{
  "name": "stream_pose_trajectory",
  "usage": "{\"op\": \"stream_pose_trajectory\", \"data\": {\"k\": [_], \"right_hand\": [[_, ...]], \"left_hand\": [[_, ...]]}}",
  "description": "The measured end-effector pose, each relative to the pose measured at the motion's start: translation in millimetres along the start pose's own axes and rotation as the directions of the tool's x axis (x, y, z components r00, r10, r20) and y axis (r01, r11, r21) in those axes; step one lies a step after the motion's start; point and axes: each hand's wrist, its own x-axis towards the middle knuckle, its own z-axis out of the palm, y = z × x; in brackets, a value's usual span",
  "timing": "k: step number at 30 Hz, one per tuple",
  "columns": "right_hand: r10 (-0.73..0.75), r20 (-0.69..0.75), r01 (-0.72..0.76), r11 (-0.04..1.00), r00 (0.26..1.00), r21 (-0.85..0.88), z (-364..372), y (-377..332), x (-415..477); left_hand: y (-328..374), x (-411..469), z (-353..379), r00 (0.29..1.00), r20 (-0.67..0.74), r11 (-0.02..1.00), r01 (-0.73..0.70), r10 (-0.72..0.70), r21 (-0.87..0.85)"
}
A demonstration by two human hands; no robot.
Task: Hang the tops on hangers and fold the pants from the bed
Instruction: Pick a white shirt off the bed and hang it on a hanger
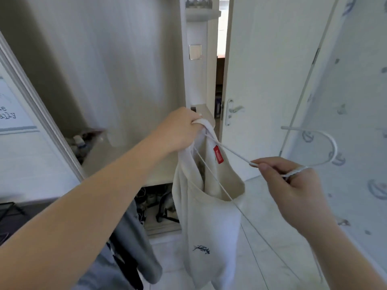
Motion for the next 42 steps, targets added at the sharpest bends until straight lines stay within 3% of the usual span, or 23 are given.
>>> {"op": "stream_pose_trajectory", "data": {"k": [4,10,13,17,22,24,29,31,33,35,39,42], "right_hand": [[0.181,0.147,-0.17,0.982,0.972,-0.085,10,33,-7],[0.25,0.189,-0.219,0.961,0.95,-0.171,48,56,-33],[0.15,0.115,-0.128,0.975,0.982,-0.182,39,56,-35],[0.028,0.132,0.002,0.975,0.991,-0.224,33,65,-42],[0.223,0.229,-0.21,0.974,0.947,-0.081,62,99,-55],[0.221,0.212,-0.234,0.972,0.952,0.037,61,104,-58],[0.145,0.2,-0.181,0.968,0.969,0.173,42,100,-55],[0.144,0.227,-0.191,0.961,0.963,0.202,35,98,-55],[0.133,0.258,-0.195,0.953,0.957,0.234,28,96,-54],[0.095,0.267,-0.17,0.946,0.959,0.275,21,95,-52],[0.084,0.273,-0.17,0.936,0.958,0.309,10,93,-45],[0.062,0.27,-0.142,0.947,0.961,0.288,12,87,-33]], "left_hand": [[-2,-27,29,0.995,0.094,0.999,-0.017,0.021,-0.038],[-1,-66,75,0.989,0.136,0.989,0.075,-0.058,-0.126],[-8,-84,92,0.976,0.158,0.977,0.171,-0.151,-0.126],[-10,-97,101,0.965,0.108,0.957,0.251,-0.237,-0.143],[19,-123,112,0.981,0.075,0.948,0.195,-0.181,-0.25],[22,-128,114,0.976,0.067,0.943,0.219,-0.209,-0.249],[31,-151,126,0.959,0.218,0.972,0.206,-0.179,-0.109],[31,-160,129,0.985,0.146,0.987,0.075,-0.096,0.145],[27,-161,124,0.996,0.067,0.917,-0.088,0.067,0.39],[20,-156,116,0.986,0.108,0.893,-0.158,0.124,0.421],[21,-155,121,0.977,0.188,0.895,-0.174,0.104,0.41],[32,-163,133,0.988,0.117,0.918,-0.14,0.103,0.372]]}}
